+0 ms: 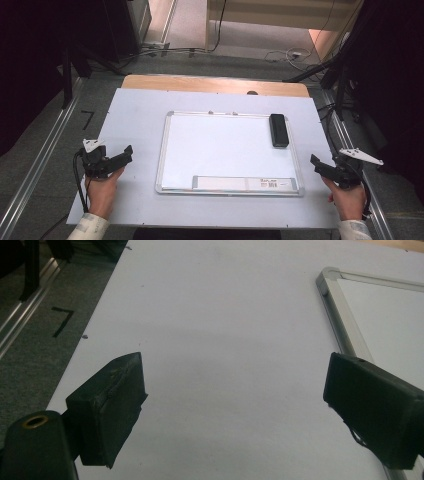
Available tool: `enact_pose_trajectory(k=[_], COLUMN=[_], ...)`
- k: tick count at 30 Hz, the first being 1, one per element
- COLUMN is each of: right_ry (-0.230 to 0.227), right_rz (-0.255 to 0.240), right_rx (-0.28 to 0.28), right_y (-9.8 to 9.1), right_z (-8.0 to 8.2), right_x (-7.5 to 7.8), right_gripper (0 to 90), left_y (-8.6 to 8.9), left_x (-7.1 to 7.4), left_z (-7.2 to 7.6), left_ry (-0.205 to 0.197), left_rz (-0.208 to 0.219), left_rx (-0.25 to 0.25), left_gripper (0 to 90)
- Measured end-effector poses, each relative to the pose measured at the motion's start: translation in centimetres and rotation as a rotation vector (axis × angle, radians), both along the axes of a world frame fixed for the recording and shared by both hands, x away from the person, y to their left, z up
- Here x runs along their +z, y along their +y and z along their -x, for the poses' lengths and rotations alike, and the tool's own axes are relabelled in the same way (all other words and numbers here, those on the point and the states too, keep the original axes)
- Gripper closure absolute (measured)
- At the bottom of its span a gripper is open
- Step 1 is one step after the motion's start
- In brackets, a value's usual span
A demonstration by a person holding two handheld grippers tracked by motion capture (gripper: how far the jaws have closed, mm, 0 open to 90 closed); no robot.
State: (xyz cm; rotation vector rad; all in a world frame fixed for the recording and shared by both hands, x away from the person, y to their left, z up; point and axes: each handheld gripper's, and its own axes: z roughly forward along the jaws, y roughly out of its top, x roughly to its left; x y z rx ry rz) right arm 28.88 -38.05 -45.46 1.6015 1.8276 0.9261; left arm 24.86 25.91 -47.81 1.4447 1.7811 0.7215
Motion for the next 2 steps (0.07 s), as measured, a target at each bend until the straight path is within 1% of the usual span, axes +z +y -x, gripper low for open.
enact_pose_trajectory(k=[2], right_ry=[-0.001], right_rz=[-0.009], right_rx=[-0.003], right_y=[-0.16], right_z=[0.14], right_x=[0.04], right_gripper=[18.0], left_y=[0.00], left_x=[-0.02], left_z=[-0.02], left_ry=[0.001], left_rz=[-0.001], left_rx=[-0.001], left_gripper=[10.1])
